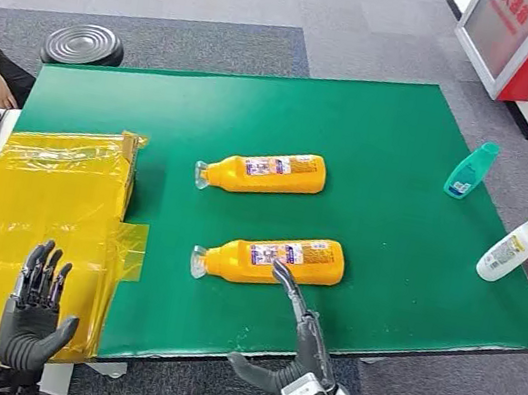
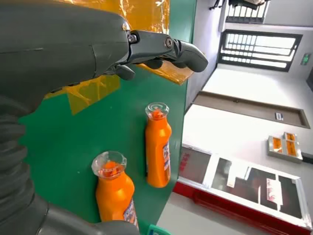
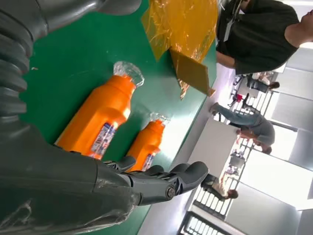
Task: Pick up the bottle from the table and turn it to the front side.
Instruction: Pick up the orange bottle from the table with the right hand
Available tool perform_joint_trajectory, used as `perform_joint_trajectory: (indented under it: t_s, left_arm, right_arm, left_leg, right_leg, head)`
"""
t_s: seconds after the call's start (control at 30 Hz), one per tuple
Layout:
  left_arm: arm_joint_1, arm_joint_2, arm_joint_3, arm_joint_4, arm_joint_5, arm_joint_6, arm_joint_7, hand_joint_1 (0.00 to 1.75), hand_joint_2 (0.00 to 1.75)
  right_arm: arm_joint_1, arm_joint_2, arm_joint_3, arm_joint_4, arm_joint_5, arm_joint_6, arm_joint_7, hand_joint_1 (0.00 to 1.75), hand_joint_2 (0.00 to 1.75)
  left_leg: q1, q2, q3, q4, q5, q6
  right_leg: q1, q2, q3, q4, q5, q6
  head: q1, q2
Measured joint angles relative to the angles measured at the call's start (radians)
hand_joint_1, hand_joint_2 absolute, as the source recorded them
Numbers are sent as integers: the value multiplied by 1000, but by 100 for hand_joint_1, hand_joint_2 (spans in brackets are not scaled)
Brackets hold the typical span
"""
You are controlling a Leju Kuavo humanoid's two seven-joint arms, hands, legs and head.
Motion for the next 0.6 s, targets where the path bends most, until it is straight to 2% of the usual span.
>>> perform_joint_trajectory:
  t_s: [0.47, 0.6]
  left_arm:
    - [26, 14, 207, -28, -4, -140, 0, 0, 175]
    - [20, 19, 251, -28, -8, -163, 0, 0, 175]
  right_arm:
    - [-90, 18, 90, 47, -158, 53, 34, 0, 175]
    - [-126, 24, 100, 54, -150, 26, 78, 0, 175]
  left_leg:
    - [0, 0, 0, 0, 0, 0]
    - [0, 0, 0, 0, 1, 0]
  right_leg:
    - [0, 0, 0, 0, 0, 0]
    - [0, 0, 0, 0, 0, 0]
  head:
    - [0, 0]
    - [0, 0]
